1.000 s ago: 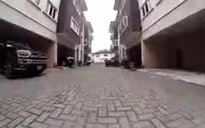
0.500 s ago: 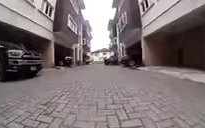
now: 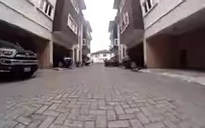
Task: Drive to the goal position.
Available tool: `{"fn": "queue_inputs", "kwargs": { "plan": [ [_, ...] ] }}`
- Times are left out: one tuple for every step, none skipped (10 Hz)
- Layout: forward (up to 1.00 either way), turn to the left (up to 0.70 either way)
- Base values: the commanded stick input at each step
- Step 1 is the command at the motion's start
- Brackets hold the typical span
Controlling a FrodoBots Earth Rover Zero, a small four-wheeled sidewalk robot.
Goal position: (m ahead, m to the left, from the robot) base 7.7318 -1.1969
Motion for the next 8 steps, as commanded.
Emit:
{"fn": "queue_inputs", "kwargs": {
  "plan": [
    [0.7, 0.0],
    [0.7, 0.0],
    [0.7, 0.0],
    [0.7, 0.0],
    [0.7, 0.0],
    [0.7, 0.0],
    [0.7, 0.0],
    [0.7, 0.0]
  ]
}}
